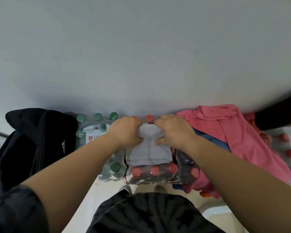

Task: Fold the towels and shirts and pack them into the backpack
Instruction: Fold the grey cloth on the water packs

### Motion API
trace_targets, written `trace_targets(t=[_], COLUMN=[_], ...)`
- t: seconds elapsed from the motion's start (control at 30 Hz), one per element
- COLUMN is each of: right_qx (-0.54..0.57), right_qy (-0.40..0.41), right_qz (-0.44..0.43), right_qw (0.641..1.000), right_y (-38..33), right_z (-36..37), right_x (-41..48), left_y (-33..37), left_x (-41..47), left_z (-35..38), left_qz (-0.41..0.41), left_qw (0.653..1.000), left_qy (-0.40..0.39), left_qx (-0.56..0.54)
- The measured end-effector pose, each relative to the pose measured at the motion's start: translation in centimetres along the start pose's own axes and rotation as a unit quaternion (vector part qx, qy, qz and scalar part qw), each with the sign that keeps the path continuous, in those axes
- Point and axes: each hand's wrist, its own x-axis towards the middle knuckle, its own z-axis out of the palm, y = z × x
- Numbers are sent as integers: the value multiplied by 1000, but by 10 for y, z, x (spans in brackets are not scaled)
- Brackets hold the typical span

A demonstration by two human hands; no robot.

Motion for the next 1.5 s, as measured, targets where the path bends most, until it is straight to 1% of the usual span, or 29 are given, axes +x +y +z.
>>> trace_targets(t=[0.07,0.13,0.27,0.37,0.47,0.53,0.63,0.77,0.9,1.0,1.07,1.13,1.2,1.27,1.37,1.5], right_qx=[-34,-46,13,81,81,69,73,63,53,54,76,121,184,226,195,202], right_qy=[47,83,107,145,149,118,49,5,-20,-32,-36,-40,-33,-21,4,54], right_qz=[12,22,19,6,-16,-16,-10,-16,-21,-30,-39,-45,-45,-45,-55,-25], right_qw=[998,995,994,986,985,991,996,998,998,998,996,991,981,973,979,977], right_y=[2,4,7,3,-6,-9,-8,-12,-12,-7,-5,-2,2,7,9,12], right_z=[-10,-15,-7,10,30,41,56,68,64,61,60,59,56,51,49,52], right_x=[10,15,0,-32,-64,-77,-83,-89,-91,-89,-89,-90,-90,-87,-79,-66], left_y=[-3,-6,-4,0,-1,-3,-4,1,1,12,25,36,43,47,49,50], left_x=[9,15,5,-28,-64,-76,-82,-87,-85,-66,-42,-20,-8,-8,-10,-8], left_z=[-2,-2,7,21,44,58,72,81,76,55,42,40,50,64,70,68], left_qz=[0,1,14,44,61,69,65,58,56,26,3,-12,-12,-20,-43,-65], left_qw=[998,994,989,991,991,992,995,996,997,996,995,996,998,996,994,994], left_qy=[62,105,147,126,120,109,70,38,45,85,95,83,61,58,59,53], left_qx=[-11,-2,-6,-25,-16,6,36,50,38,-1,-26,-36,4,63,79,77])
